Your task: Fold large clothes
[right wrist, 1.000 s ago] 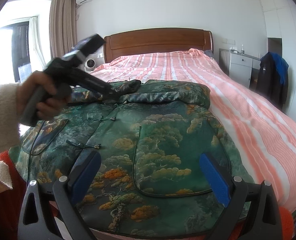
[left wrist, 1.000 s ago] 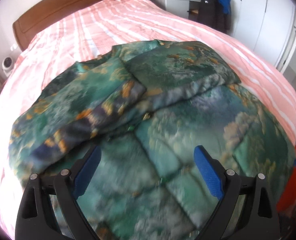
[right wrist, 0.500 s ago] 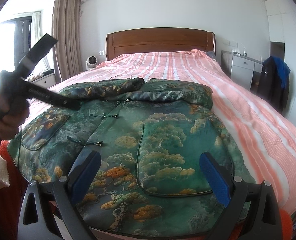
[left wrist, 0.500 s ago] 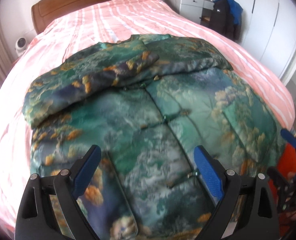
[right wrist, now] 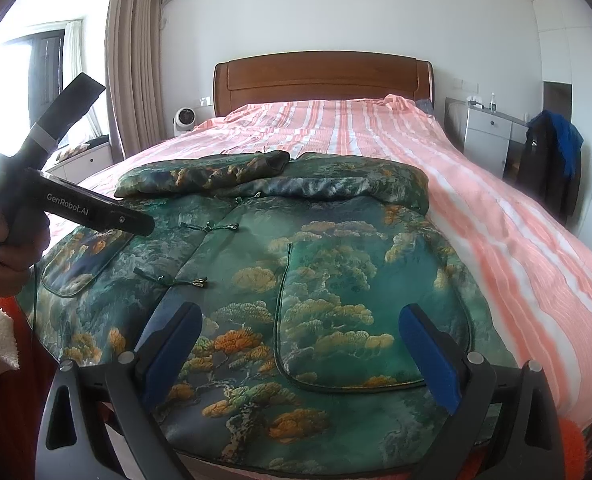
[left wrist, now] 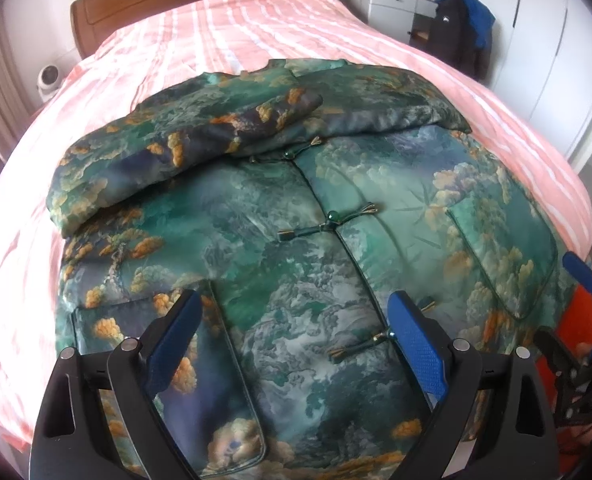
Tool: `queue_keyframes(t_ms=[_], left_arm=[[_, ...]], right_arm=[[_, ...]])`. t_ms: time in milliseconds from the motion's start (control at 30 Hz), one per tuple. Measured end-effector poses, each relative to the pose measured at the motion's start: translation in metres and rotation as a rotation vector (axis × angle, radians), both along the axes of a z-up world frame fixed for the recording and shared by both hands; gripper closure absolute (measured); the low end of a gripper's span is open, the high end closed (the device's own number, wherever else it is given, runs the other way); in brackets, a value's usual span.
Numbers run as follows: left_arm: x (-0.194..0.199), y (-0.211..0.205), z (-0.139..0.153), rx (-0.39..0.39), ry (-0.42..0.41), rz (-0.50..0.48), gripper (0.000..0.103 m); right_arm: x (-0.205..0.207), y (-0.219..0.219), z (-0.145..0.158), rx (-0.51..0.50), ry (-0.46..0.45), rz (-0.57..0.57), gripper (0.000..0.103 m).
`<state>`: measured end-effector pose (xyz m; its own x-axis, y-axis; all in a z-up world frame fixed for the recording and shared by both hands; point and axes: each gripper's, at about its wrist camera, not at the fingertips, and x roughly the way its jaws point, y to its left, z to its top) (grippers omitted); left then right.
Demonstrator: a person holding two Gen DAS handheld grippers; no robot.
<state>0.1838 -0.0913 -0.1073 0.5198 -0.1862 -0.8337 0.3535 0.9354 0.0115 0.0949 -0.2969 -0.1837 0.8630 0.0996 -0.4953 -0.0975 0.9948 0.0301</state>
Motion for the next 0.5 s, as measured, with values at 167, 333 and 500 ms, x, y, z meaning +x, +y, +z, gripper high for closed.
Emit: queue_keyframes(t_ms=[167, 333, 500], left_arm=[[0.0043, 0.0017, -0.004, 0.006, 0.009, 0.02, 0.008], [0.0073, 0.0038, -0.0062, -0.003, 0.017, 0.039, 0.008], [0.0082, 0.0038, -0.0079, 0.001, 0.019, 0.041, 0.008]], right_arm=[[0.0011, -0.0004, -0.0014, 0.004, 0.004, 0.0, 0.005], [0.0018, -0.001, -0.0022, 0.006, 0.008, 0.0, 0.005], [0.0024, -0.0012, -0.0024, 0.01, 0.013, -0.001, 0.005]])
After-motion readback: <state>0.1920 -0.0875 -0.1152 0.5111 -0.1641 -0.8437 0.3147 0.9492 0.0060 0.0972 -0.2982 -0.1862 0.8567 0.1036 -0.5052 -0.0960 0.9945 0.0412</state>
